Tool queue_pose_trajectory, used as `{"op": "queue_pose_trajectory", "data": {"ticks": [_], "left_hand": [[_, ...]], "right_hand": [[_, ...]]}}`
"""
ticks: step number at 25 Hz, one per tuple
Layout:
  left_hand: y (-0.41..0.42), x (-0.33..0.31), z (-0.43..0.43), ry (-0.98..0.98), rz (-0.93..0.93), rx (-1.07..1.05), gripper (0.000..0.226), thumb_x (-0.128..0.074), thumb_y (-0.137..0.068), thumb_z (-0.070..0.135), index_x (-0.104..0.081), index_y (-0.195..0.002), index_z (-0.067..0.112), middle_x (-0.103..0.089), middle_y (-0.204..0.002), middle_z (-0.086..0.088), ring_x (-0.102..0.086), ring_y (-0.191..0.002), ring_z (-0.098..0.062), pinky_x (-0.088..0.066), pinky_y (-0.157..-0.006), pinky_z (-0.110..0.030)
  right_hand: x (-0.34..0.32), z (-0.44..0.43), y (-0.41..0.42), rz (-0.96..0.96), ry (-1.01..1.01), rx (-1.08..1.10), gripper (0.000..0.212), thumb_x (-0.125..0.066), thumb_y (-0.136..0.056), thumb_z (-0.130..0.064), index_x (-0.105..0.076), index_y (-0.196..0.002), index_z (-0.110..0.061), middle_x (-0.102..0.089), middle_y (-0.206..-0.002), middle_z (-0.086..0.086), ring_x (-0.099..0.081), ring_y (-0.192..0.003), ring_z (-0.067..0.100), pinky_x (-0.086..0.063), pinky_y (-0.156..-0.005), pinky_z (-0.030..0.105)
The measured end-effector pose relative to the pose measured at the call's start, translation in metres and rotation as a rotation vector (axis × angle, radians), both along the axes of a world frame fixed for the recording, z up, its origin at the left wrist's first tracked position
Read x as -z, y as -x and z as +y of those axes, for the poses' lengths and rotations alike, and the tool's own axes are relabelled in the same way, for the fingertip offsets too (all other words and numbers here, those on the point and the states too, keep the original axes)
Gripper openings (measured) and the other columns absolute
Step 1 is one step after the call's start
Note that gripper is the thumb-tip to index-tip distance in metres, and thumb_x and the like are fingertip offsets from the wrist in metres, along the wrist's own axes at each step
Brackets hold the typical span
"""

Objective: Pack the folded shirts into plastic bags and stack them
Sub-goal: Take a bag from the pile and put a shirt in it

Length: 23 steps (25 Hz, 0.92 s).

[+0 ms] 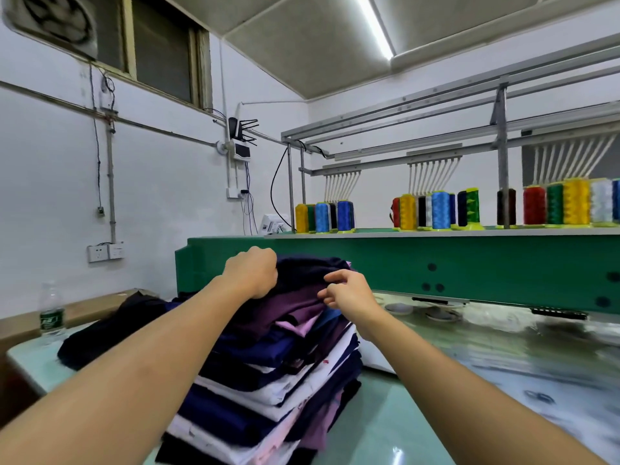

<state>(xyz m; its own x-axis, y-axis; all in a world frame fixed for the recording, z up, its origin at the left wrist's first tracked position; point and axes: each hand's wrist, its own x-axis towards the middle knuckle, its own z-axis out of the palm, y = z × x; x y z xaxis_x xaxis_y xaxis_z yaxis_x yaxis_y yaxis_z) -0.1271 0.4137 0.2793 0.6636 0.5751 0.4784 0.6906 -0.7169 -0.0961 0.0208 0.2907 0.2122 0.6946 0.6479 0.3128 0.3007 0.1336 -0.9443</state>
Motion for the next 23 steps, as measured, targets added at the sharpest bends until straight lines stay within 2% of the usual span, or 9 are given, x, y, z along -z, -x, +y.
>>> {"op": "queue_pose_trajectory", "data": {"ticks": [4, 7, 9, 11, 13, 15, 19, 21, 23], "left_hand": [[0.000, -0.003, 0.001, -0.009, -0.091, 0.011, 0.019, -0.041, -0.104, 0.031, -0.049, -0.100, 0.014, -0.061, -0.110, -0.011, -0.052, -0.085, -0.031, -0.043, -0.072, -0.039], [-0.010, -0.006, -0.015, -0.010, -0.102, 0.149, 0.022, -0.045, -0.102, 0.036, -0.054, -0.110, 0.018, -0.061, -0.110, -0.008, -0.058, -0.093, -0.032, -0.048, -0.078, -0.042], [-0.017, -0.006, -0.025, 0.106, -0.054, 0.315, 0.014, -0.052, -0.098, 0.036, -0.060, -0.097, 0.024, -0.066, -0.101, -0.002, -0.063, -0.090, -0.022, -0.051, -0.077, -0.038], [-0.016, -0.007, -0.026, 0.320, -0.063, 0.471, 0.022, -0.060, -0.093, 0.041, -0.065, -0.077, 0.027, -0.070, -0.077, 0.011, -0.061, -0.067, -0.001, -0.048, -0.065, -0.030], [-0.008, -0.011, -0.012, 0.455, -0.228, 0.458, 0.026, -0.060, -0.090, 0.042, -0.071, -0.077, 0.023, -0.074, -0.074, 0.011, -0.064, -0.069, -0.002, -0.048, -0.065, -0.026], [0.000, -0.012, 0.015, 0.388, -0.334, 0.221, 0.032, -0.056, -0.091, 0.038, -0.072, -0.095, 0.011, -0.076, -0.097, -0.006, -0.069, -0.093, -0.025, -0.051, -0.077, -0.033], [0.012, 0.007, 0.051, 0.468, -0.052, -0.146, 0.077, -0.048, -0.094, 0.066, -0.056, -0.135, 0.001, -0.056, -0.141, -0.019, -0.057, -0.123, -0.035, -0.047, -0.099, -0.036], [0.010, 0.011, 0.055, 0.459, -0.087, -0.146, 0.081, -0.052, -0.085, 0.076, -0.061, -0.126, 0.007, -0.060, -0.135, -0.015, -0.060, -0.115, -0.034, -0.050, -0.097, -0.038], [0.006, 0.007, 0.056, 0.460, -0.175, -0.120, 0.073, -0.066, -0.077, 0.074, -0.061, -0.109, 0.009, -0.065, -0.121, -0.015, -0.063, -0.104, -0.033, -0.052, -0.083, -0.034]], "right_hand": [[-0.001, 0.013, 0.004, 0.048, -0.029, -0.079, 0.032, -0.052, -0.099, -0.006, -0.055, -0.131, -0.005, -0.072, -0.101, 0.021, -0.061, -0.073, 0.020, -0.053, -0.065, 0.025], [-0.011, 0.030, 0.016, 0.364, -0.187, -0.220, 0.040, -0.059, -0.099, -0.040, -0.058, -0.126, -0.011, -0.070, -0.112, 0.020, -0.070, -0.087, 0.031, -0.062, -0.073, 0.038], [-0.016, 0.037, 0.019, 0.549, -0.232, -0.272, 0.044, -0.064, -0.094, -0.048, -0.064, -0.120, -0.013, -0.072, -0.111, 0.018, -0.073, -0.093, 0.034, -0.062, -0.080, 0.047], [-0.015, 0.040, 0.022, 0.603, -0.253, -0.197, 0.032, -0.065, -0.091, -0.021, -0.066, -0.118, -0.004, -0.073, -0.106, 0.021, -0.072, -0.089, 0.035, -0.061, -0.076, 0.046], [-0.014, 0.036, 0.020, 0.539, -0.235, -0.020, 0.032, -0.055, -0.085, 0.005, -0.057, -0.117, 0.005, -0.066, -0.100, 0.021, -0.064, -0.079, 0.031, -0.055, -0.061, 0.031], [-0.014, 0.026, 0.009, 0.446, -0.149, 0.141, 0.037, -0.054, -0.085, 0.008, -0.052, -0.122, 0.004, -0.061, -0.100, 0.015, -0.054, -0.077, 0.026, -0.044, -0.056, 0.022], [-0.009, 0.011, -0.012, 0.414, 0.000, 0.233, 0.050, -0.064, -0.081, 0.000, -0.055, -0.130, 0.007, -0.060, -0.107, 0.013, -0.050, -0.080, 0.027, -0.038, -0.062, 0.028], [-0.002, 0.011, -0.011, 0.440, -0.075, 0.167, 0.068, -0.064, -0.079, 0.003, -0.045, -0.144, -0.005, -0.054, -0.108, 0.006, -0.052, -0.085, 0.027, -0.042, -0.060, 0.028], [0.002, 0.013, -0.010, 0.458, -0.197, 0.093, 0.096, -0.060, -0.078, 0.008, -0.023, -0.158, -0.030, -0.045, -0.127, 0.000, -0.053, -0.110, 0.031, -0.053, -0.081, 0.037]]}}
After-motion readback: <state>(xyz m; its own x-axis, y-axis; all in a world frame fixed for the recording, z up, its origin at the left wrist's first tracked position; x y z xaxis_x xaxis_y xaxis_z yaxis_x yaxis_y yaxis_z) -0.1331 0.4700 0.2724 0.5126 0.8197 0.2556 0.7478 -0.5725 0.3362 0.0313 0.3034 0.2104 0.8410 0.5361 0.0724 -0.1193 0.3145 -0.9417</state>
